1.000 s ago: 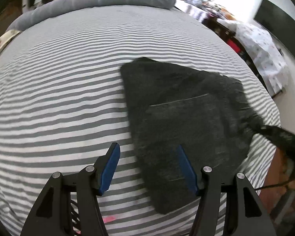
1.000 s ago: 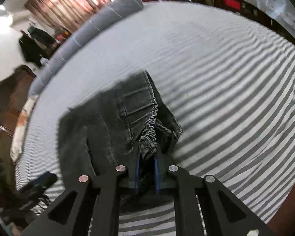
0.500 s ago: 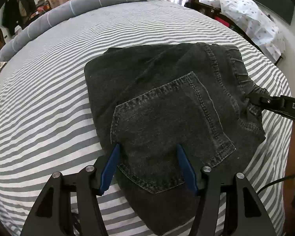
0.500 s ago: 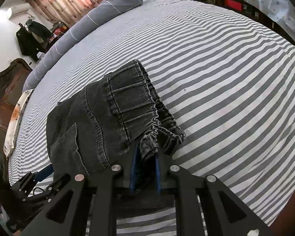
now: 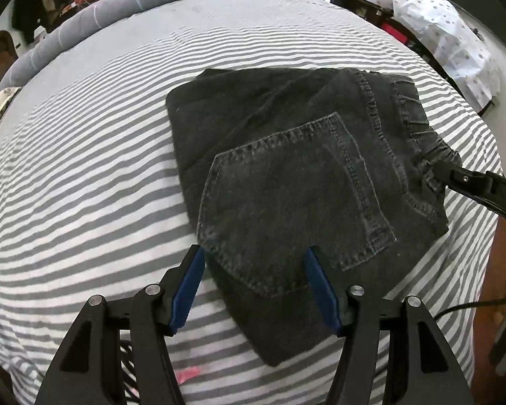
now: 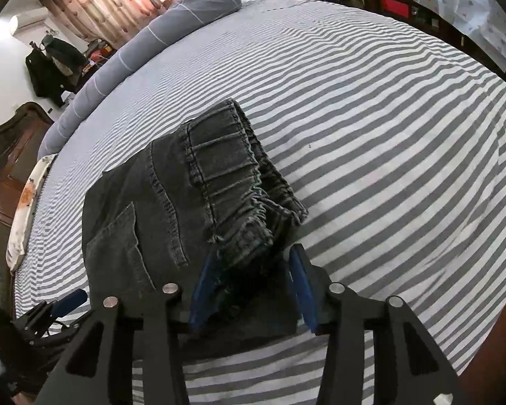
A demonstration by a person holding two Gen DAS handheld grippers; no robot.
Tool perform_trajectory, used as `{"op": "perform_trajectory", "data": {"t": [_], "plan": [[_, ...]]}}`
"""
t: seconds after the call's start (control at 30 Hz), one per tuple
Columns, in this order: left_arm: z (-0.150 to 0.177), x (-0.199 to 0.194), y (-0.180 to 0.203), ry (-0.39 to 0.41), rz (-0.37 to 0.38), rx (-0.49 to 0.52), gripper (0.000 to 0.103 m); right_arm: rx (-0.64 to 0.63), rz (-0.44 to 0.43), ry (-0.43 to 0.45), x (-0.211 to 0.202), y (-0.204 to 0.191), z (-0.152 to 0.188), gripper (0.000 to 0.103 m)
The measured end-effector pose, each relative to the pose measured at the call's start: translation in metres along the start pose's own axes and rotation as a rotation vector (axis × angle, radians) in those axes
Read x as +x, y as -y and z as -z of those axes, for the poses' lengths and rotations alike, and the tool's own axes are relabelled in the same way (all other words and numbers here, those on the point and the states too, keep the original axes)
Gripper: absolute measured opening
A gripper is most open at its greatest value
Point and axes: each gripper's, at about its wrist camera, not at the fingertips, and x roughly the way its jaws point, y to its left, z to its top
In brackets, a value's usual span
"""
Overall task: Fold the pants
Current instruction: 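Grasp the jeans waistband with the right tool, then lift the waistband with the right tool and fold it over the stack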
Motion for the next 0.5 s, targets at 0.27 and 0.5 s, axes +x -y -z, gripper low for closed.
{"op": "perform_trajectory", "data": {"t": [0.27, 0.5], "plan": [[0.006, 0.000, -0.014, -0.043, 0.021, -0.082, 0.068, 0.002, -0.066, -0.035, 0.003, 0.019, -0.002, 0.051], [0.003, 0.012, -0.029, -0.063, 0.097, -0.168, 0.073, -0.003, -0.168, -0.083, 0.010, 0.030, -0.010, 0.054]]}}
